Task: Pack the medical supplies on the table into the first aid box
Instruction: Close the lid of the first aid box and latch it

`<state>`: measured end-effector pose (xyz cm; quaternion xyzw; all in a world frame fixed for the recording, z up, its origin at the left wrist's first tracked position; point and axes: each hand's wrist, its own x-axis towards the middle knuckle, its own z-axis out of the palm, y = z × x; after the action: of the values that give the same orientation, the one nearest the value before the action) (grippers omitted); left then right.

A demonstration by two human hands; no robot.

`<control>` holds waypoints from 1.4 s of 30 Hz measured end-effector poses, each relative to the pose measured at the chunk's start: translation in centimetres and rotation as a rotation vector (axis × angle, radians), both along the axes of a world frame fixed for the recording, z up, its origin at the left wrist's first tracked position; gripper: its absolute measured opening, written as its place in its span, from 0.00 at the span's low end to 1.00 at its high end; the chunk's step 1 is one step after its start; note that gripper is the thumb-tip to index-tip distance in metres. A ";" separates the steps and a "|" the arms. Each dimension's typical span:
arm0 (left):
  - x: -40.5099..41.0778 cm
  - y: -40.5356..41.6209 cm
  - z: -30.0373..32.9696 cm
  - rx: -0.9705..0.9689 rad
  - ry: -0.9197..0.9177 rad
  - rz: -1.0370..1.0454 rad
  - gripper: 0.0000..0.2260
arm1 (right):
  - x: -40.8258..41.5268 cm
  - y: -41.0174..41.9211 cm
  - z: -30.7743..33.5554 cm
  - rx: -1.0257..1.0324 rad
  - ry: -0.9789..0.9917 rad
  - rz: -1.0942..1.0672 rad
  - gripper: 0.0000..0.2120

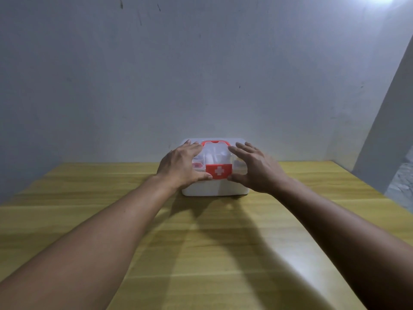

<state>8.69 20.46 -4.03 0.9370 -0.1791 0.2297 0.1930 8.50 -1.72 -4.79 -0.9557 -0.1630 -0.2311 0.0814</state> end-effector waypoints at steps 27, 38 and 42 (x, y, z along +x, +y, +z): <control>5.5 0.1 0.2 -0.065 0.087 0.006 0.43 | 4.8 1.0 0.2 0.018 0.028 -0.014 0.40; 5.7 0.1 0.6 0.072 0.084 0.053 0.44 | 5.4 1.1 0.0 0.010 0.053 -0.012 0.43; 4.3 0.1 -0.1 0.274 0.101 0.119 0.56 | 3.3 0.5 -0.4 -0.004 0.074 -0.024 0.49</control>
<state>12.97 20.52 -4.12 0.9739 -0.1429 0.1667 0.0580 11.84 -1.20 -5.20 -0.9656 -0.1490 -0.1963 0.0828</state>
